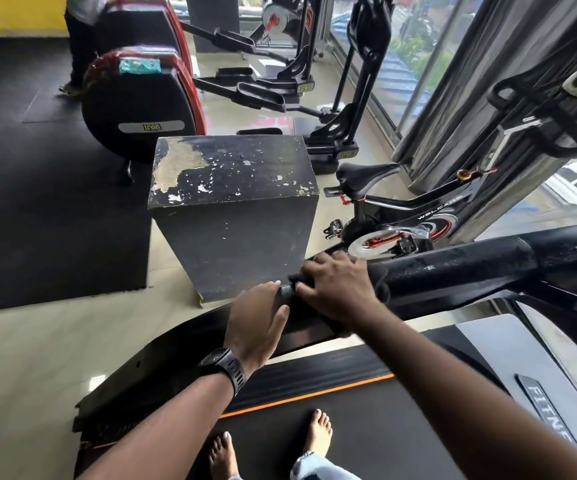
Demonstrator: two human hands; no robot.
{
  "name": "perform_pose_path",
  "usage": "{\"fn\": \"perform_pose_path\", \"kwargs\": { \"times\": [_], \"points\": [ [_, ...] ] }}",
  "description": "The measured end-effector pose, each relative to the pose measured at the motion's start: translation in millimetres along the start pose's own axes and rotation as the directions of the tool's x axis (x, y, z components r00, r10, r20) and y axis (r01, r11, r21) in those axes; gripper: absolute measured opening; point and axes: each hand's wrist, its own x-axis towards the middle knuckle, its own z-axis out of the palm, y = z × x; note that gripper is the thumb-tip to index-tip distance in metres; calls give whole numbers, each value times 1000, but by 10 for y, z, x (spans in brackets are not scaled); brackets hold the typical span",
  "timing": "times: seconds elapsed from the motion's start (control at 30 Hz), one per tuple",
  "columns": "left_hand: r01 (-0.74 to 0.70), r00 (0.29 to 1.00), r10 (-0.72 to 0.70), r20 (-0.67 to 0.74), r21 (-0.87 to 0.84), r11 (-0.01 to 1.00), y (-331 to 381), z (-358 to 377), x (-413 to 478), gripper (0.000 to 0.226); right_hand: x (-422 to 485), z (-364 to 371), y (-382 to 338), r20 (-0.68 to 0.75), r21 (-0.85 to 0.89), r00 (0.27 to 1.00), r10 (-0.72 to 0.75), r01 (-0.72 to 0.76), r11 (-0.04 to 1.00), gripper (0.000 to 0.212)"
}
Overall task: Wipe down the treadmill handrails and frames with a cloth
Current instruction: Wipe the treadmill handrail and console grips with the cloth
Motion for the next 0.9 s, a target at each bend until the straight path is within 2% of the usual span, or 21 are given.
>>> {"fn": "perform_pose_path", "kwargs": {
  "times": [0.07,0.13,0.23,0.33,0.37,0.4,0.47,0.53,0.57,0.67,0.73,0.8,0.87,0.9],
  "points": [
    [5,1000,-5,3,-9,1000,26,-5,6,57,63,-15,140,27,17,990,136,-136,991,49],
    [10,1000,-10,5,-30,1000,42,-11,8,58,-116,65,67,-73,-8,969,237,-238,971,45],
    [-8,1000,9,5,-32,999,44,-1,4,56,-424,295,-210,-199,18,964,174,-174,985,42],
    [-3,1000,3,0,-25,1000,56,5,16,55,-255,210,-122,-165,2,986,7,-7,1000,45],
    [-2,1000,2,4,-20,1000,61,3,21,56,-143,112,-40,-94,-2,995,-26,26,1000,49],
    [-7,1000,7,11,-14,1000,67,-2,26,56,-38,11,46,-27,1,999,-20,20,1000,52],
    [-15,1000,16,20,-8,1000,93,-13,28,57,68,-42,189,29,20,994,105,-105,994,51],
    [-16,1000,17,20,-12,1000,133,-19,30,57,-71,3,142,-42,-9,973,227,-227,974,46],
    [-14,1000,14,19,-15,1000,154,-17,29,58,-201,64,55,-90,-7,966,243,-244,970,44],
    [-11,1000,11,1,-19,1000,180,12,22,55,-453,289,-129,-189,4,970,151,-153,988,39],
    [-5,1000,4,-11,-28,1000,192,20,32,55,-298,210,-57,-159,9,986,47,-46,999,39],
    [-1,1000,1,-2,-33,999,211,14,43,56,-56,34,53,-31,10,999,-6,6,1000,44],
    [-13,1000,14,9,-23,1000,235,18,52,57,101,-88,164,70,51,995,66,-69,996,47],
    [-17,1000,17,10,-17,1000,254,26,62,57,111,-83,206,63,56,988,140,-144,988,47]
  ]
}}
